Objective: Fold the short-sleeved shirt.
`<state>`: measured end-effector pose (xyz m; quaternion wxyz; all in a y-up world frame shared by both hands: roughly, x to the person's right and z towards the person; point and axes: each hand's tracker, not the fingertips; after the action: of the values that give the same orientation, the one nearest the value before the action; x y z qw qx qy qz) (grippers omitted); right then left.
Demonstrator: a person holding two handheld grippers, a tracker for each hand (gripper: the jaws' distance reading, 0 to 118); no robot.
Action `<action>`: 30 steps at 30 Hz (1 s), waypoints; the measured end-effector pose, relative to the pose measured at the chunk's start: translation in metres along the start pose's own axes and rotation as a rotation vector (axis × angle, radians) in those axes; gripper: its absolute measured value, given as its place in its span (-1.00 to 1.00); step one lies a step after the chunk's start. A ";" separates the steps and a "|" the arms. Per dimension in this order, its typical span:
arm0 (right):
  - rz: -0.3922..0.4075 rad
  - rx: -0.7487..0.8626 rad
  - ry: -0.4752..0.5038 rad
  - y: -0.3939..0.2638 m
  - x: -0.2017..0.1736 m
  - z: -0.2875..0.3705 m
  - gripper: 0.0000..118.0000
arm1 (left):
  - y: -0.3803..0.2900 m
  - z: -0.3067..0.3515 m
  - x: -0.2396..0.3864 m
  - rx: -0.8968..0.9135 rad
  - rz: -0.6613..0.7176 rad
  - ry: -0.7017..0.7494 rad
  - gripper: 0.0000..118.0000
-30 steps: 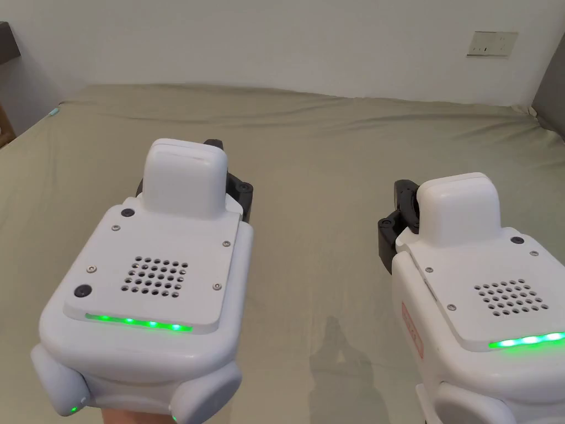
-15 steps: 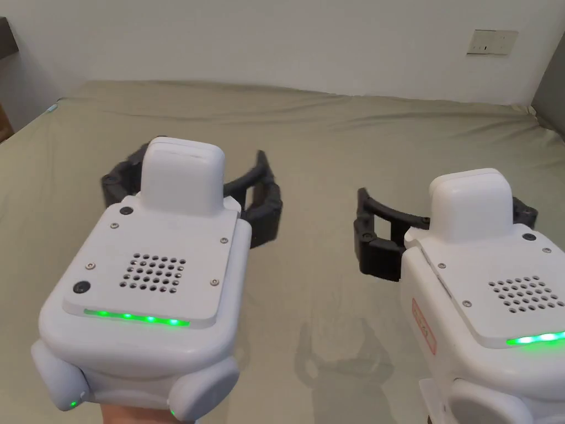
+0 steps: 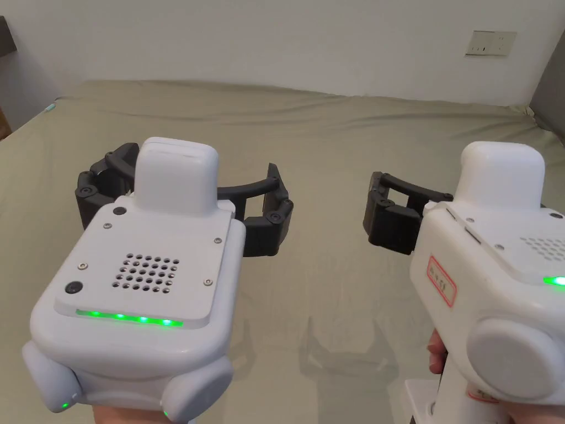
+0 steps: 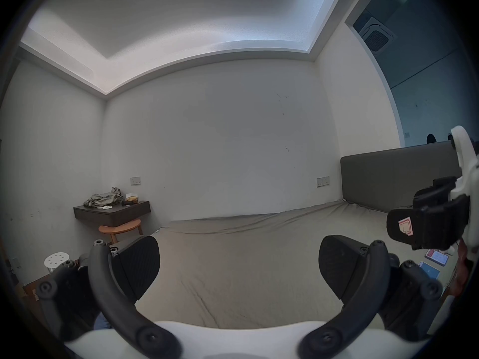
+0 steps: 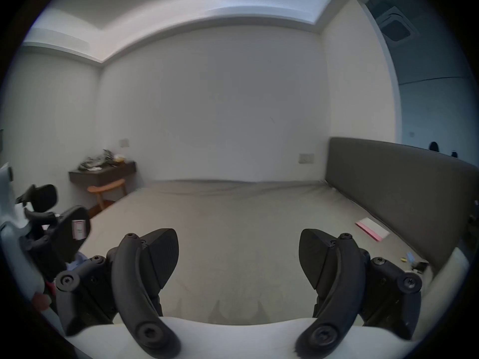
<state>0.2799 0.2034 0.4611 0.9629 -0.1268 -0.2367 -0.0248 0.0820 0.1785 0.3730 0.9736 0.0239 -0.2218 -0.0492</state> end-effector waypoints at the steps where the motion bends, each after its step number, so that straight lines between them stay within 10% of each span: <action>1: 0.021 -0.038 -0.033 0.004 -0.002 -0.001 0.70 | 0.001 0.000 0.000 0.001 -0.001 0.002 1.00; 5: 0.126 -0.149 -0.101 0.012 -0.011 -0.005 0.70 | 0.004 0.003 -0.001 0.013 0.006 0.002 1.00; 30: 0.126 -0.070 -0.077 0.001 -0.016 -0.001 0.70 | 0.004 0.005 -0.005 0.020 0.004 0.014 1.00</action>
<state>0.2663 0.2039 0.4528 0.9477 -0.1757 -0.2643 0.0325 0.0758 0.1830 0.3757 0.9749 0.0334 -0.2154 -0.0451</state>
